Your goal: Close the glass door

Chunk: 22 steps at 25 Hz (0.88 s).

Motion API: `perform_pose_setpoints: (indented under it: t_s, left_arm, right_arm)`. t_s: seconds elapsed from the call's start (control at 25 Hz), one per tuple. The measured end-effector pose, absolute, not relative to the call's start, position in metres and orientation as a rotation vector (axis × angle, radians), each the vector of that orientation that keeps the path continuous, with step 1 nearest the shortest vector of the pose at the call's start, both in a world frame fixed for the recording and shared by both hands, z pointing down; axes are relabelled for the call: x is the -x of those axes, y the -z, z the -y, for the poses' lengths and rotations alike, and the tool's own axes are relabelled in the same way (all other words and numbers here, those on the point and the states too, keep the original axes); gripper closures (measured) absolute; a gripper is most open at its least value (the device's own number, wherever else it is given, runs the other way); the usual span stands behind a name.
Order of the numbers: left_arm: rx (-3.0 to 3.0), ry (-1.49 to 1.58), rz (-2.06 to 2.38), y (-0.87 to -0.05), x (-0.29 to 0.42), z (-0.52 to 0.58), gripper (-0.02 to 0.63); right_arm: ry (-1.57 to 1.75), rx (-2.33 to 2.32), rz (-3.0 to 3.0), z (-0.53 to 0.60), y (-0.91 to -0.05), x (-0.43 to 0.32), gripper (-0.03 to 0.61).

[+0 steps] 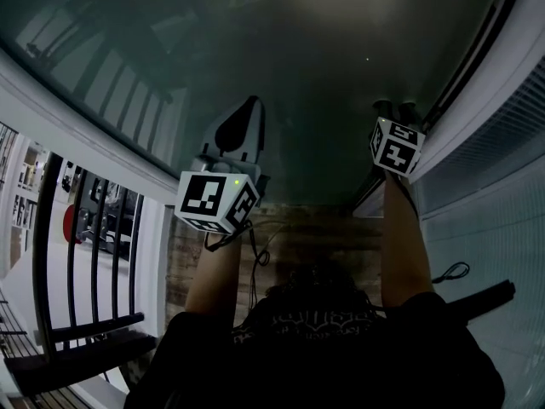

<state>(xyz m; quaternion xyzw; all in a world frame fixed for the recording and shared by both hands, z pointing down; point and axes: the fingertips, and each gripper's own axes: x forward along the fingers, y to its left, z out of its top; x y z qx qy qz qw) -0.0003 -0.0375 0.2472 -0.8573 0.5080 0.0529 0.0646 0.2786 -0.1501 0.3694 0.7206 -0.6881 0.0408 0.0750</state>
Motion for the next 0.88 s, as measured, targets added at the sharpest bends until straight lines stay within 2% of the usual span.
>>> perform_pose_setpoints:
  t_s: [0.88]
  left_arm:
    - [2.610, -0.173, -1.472, -0.247, 0.019, -0.007, 0.612]
  right_arm:
    - [-0.125, -2.210, 2.009, 0.106, -0.370, -0.276, 0.454]
